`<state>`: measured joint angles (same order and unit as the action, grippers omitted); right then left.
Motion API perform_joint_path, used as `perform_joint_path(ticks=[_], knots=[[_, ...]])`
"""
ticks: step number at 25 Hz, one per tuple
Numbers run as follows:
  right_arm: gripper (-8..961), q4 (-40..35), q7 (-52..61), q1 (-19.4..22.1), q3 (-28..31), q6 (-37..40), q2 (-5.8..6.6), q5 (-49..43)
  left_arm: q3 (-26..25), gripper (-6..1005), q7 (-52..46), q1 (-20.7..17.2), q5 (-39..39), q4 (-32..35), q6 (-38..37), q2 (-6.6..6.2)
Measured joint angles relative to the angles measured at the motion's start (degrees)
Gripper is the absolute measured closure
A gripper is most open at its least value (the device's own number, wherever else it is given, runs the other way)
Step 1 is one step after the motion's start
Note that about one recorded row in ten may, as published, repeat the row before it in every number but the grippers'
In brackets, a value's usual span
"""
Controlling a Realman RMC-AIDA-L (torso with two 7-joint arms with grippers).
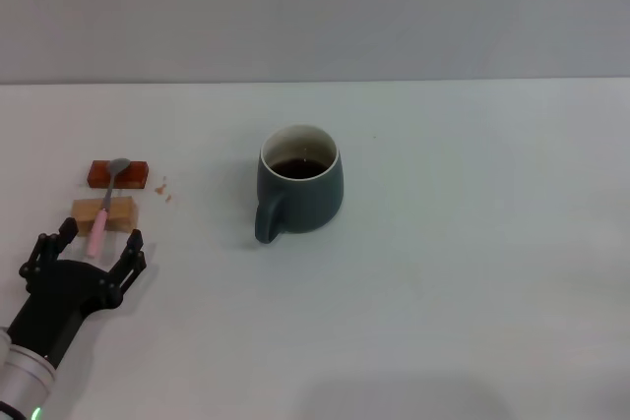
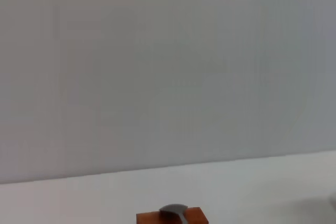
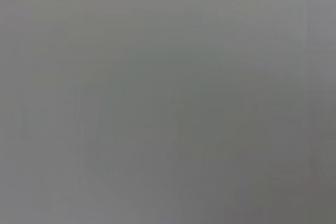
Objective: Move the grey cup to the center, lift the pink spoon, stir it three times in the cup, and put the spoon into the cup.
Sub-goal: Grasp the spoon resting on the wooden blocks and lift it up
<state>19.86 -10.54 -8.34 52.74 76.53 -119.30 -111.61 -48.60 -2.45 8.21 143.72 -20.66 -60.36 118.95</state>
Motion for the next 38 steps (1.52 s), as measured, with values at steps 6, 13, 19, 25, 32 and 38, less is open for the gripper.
perform_joint_path(ticks=[6,13,19,25,32,38], knots=[[954,0.1,0.0,0.5,-0.28,0.29,-0.09,0.0,-0.11,222,1.15,0.33,-1.52,0.03,0.46,0.03],[954,0.3,0.0,0.81,-0.55,0.49,-0.19,0.0,-0.1,228,1.14,0.76,-2.93,0.52,1.36,-0.06],[953,0.8,0.0,1.3,-0.62,0.79,-0.22,0.0,0.14,233,1.14,1.02,-2.93,0.45,1.45,0.0],[953,0.97,0.0,1.48,-0.62,0.81,-0.23,0.0,0.27,238,1.14,1.41,-2.92,0.54,1.46,-0.01],[953,0.97,0.0,1.49,-0.62,0.81,-0.23,0.0,0.3,244,1.14,1.89,-2.91,0.54,1.52,-0.07],[954,0.97,-0.01,1.49,-0.62,0.81,-0.23,-0.01,0.19,249,1.02,1.91,-2.91,0.07,3.63,-0.14]])
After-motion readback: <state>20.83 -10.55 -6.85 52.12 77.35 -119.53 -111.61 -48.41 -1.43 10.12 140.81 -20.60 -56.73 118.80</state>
